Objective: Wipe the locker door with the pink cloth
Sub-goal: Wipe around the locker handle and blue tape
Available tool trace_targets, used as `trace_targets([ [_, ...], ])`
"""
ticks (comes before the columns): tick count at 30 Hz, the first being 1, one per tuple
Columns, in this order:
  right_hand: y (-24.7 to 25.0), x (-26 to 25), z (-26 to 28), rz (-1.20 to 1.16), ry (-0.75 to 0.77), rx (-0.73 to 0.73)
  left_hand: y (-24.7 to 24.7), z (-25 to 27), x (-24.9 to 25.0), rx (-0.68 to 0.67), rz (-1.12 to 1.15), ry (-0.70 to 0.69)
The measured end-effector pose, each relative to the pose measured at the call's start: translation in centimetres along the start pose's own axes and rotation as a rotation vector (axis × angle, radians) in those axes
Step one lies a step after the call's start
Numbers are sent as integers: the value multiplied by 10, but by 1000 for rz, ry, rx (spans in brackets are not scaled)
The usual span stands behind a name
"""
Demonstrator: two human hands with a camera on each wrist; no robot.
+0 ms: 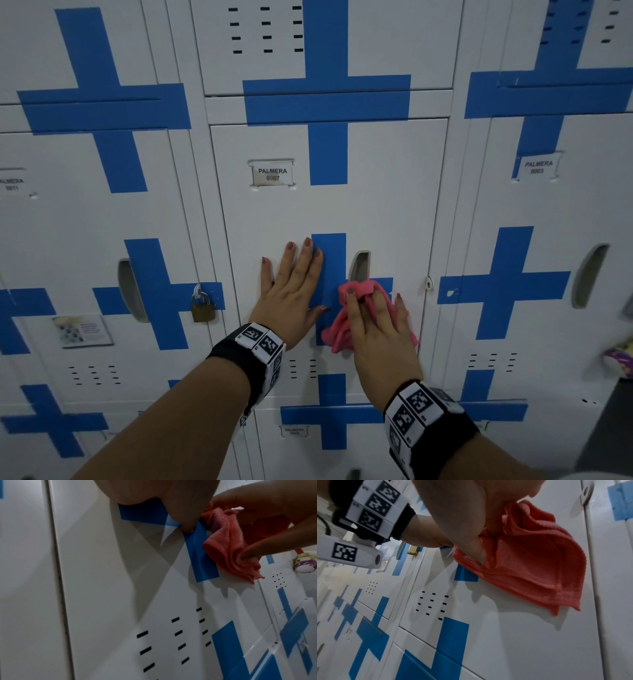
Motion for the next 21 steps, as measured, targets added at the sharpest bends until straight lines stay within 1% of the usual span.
trace_targets([
  [12, 9, -3, -4, 99, 119, 14, 0, 0, 0, 13, -13, 2],
  [14, 17, -4, -6, 94, 123, 33, 0, 0, 0, 14, -10, 2],
  [17, 29, -3, -7, 43, 125, 108, 1, 0, 0, 20, -6, 0],
  [21, 31, 6, -5, 7, 135, 121, 1, 0, 0, 21, -12, 3],
])
Point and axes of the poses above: each hand's wrist, its own z-axis away from the middle knuckle, its own y-axis out of the back of the hand, x = y × z, the point moved 10 cm from there along -z, towards the middle knuckle, and after that the axes turned 14 degrees about -z, right-handed, at the moved point
